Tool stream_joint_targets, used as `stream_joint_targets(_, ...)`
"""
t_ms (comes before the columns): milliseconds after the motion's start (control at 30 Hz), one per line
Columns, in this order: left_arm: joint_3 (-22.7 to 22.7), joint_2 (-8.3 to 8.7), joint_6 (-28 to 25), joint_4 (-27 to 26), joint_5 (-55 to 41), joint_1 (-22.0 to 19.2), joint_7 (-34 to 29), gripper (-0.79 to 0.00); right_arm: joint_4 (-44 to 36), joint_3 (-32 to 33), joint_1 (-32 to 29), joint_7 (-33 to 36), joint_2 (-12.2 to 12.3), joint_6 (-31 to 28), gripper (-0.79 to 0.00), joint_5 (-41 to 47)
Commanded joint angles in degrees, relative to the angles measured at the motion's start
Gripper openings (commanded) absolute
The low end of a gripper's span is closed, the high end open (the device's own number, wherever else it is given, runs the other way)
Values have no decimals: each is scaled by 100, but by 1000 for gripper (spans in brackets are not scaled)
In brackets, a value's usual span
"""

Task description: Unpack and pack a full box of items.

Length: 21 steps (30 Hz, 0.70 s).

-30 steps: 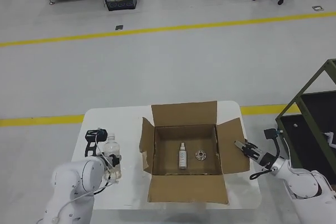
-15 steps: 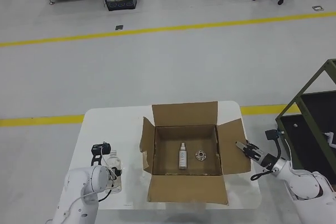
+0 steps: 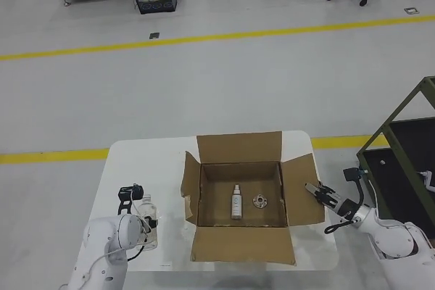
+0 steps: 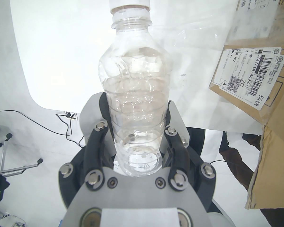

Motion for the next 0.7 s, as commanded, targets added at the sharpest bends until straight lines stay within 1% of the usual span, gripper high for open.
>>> stream_joint_targets(0,-11,4,-76,61,-68,53,231,-785,0,0,0,0,0,0,-785,0)
stream_joint_targets(133,-6,11,-194,78,-234,132,393,-785,0,0,0,0,0,0,-785,0)
stream_joint_targets(200,24,26,-330,147,-111,194,620,-785,0,0,0,0,0,0,-785,0)
stream_joint_targets(300,-1,31,-342,406,-209,281,836,-785,0,0,0,0,0,0,-785,0)
stream_joint_targets(500,-119,72,-686,913,-329,332,1225,-785,0,0,0,0,0,0,-785,0)
stream_joint_targets(567,-167,76,-729,1062,-512,313,1280,-785,0,0,0,0,0,0,-785,0)
stream_joint_targets(667,-179,100,-887,1258,-489,296,1337,-785,0,0,0,0,0,0,-785,0)
